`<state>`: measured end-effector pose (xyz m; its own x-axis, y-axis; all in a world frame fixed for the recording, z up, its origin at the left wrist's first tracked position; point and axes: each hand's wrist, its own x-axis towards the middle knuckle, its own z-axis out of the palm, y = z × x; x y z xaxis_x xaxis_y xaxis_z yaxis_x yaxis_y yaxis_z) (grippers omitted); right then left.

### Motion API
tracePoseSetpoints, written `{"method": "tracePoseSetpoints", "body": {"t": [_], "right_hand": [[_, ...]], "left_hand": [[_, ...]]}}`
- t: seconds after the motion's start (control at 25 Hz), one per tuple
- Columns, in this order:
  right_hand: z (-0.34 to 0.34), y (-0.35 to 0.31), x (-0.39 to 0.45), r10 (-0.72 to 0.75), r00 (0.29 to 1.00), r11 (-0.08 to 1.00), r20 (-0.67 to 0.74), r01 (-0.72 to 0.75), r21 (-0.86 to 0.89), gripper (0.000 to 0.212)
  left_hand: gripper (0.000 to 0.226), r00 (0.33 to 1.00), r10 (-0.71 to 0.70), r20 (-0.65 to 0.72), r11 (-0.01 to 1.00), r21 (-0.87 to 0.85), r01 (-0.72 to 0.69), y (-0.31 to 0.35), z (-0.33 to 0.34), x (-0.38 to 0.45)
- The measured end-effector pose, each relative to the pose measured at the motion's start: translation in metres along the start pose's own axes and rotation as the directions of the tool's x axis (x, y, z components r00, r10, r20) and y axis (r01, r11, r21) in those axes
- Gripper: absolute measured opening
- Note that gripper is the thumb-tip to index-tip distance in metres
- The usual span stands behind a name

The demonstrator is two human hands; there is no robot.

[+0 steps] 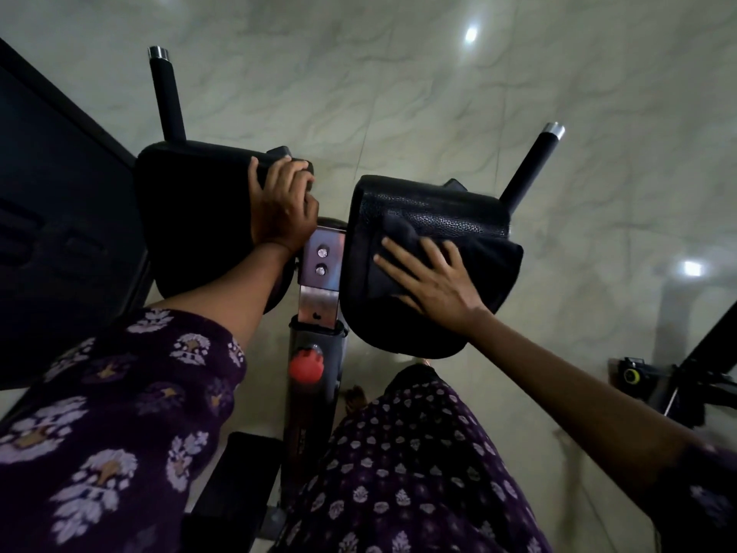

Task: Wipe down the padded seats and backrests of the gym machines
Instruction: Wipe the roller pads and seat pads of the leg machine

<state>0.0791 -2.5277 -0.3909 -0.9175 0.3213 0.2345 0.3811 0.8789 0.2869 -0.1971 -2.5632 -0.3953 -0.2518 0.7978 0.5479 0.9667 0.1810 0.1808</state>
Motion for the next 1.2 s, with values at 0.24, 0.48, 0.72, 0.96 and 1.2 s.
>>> {"method": "tracePoseSetpoints", "body": {"t": [0.24,0.48,0.72,0.96,1.2], "right_hand": [[-0.013,0.018,-0.022,0.153,0.988,0.988,-0.028,-0.153,0.001,0.053],[0.000,-0.028,0.018,0.022,1.000,0.999,0.016,-0.023,0.036,0.056],[-0.004,0.003,-0.047,0.027,1.000,1.000,-0.009,-0.027,-0.008,0.052],[-0.005,-0.033,0.018,0.135,0.990,0.987,-0.041,-0.131,0.093,0.051],[0.018,-0.043,-0.063,-0.309,0.951,0.950,0.019,0.308,0.058,0.064]], "left_hand": [[0.016,1.000,-0.003,0.002,1.000,0.000,0.003,-0.001,0.000,-0.001],[0.015,1.000,-0.005,0.009,1.000,0.005,0.005,0.000,0.000,-0.001],[0.015,1.000,-0.006,0.007,1.000,-0.001,0.006,0.002,0.001,0.000],[0.017,1.000,0.002,0.000,1.000,0.017,-0.002,-0.002,0.000,-0.001],[0.016,1.000,-0.001,0.002,1.000,0.007,0.001,-0.001,0.002,-0.001]]}}
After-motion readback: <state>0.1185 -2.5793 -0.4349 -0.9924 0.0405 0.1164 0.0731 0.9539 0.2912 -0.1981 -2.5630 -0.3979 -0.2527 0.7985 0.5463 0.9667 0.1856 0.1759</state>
